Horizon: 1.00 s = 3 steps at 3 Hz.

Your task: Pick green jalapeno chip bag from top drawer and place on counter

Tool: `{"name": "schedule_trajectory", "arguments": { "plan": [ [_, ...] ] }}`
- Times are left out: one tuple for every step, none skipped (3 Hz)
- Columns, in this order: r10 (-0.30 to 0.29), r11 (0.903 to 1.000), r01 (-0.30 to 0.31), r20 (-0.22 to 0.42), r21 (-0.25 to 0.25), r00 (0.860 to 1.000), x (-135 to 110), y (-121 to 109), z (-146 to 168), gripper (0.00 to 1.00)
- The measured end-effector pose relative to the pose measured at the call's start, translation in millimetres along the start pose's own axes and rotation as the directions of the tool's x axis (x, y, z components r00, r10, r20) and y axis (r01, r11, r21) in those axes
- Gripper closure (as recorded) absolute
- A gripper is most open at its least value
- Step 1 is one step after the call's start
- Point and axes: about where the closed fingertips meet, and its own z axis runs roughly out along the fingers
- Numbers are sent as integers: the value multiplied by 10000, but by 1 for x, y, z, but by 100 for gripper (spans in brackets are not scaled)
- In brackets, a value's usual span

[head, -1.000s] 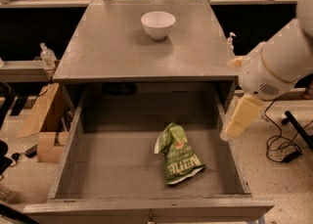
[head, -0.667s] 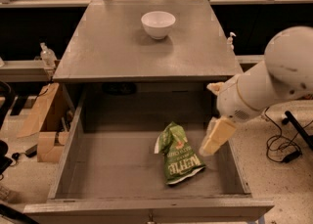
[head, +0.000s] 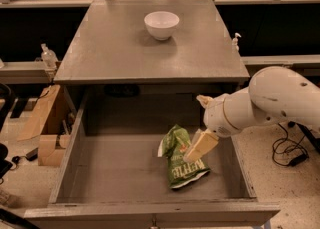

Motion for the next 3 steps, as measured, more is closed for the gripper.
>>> {"name": "schedule_trajectory", "arguments": {
  "plan": [
    [-21,9999,20,-26,-163,10000,-2,-1,9,0],
    [491,9974,-474,314,-552,9983,10,4,48,0],
    [1287,9866,-1212,643,-1089,9896,34,19,97,0]
  ]
}}
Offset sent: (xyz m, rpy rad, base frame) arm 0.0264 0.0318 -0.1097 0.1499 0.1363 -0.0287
